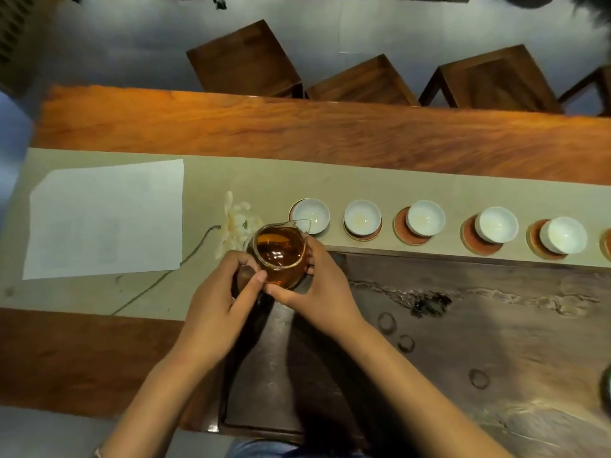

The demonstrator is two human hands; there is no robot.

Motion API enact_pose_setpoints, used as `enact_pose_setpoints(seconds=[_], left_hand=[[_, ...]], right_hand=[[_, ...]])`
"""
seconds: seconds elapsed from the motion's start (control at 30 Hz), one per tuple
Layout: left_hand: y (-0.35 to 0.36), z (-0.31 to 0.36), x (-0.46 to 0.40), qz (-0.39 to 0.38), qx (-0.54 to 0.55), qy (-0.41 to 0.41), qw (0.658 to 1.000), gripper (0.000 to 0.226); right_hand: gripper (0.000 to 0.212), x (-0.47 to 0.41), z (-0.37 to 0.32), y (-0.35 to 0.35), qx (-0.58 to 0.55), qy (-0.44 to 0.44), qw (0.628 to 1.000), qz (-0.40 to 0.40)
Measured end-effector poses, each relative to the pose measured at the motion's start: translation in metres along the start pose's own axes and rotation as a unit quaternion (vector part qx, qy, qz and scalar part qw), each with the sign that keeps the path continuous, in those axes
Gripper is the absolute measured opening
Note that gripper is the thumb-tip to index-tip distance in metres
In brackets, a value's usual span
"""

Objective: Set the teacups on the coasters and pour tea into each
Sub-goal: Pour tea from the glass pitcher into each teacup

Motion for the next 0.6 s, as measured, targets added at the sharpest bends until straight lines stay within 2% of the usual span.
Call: enact_pose_setpoints(seconds=[0.6], left_hand=[[-0.0007,0.0075,-0.0089,0.015,-0.011,0.002,1.0,0.022]], right_hand=[[0.071,-0.0039,0.0006,-0.003,-0.028,0.014,0.999,-0.012]])
Point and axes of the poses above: each hand's wrist, its own x-axis away from the middle knuckle, its own y-axis out of the palm, z = x × y, the point moved 6 cm from there along -x, towards the middle knuckle, and after that the axes turned 6 degrees about x, right-handed, at the moved point
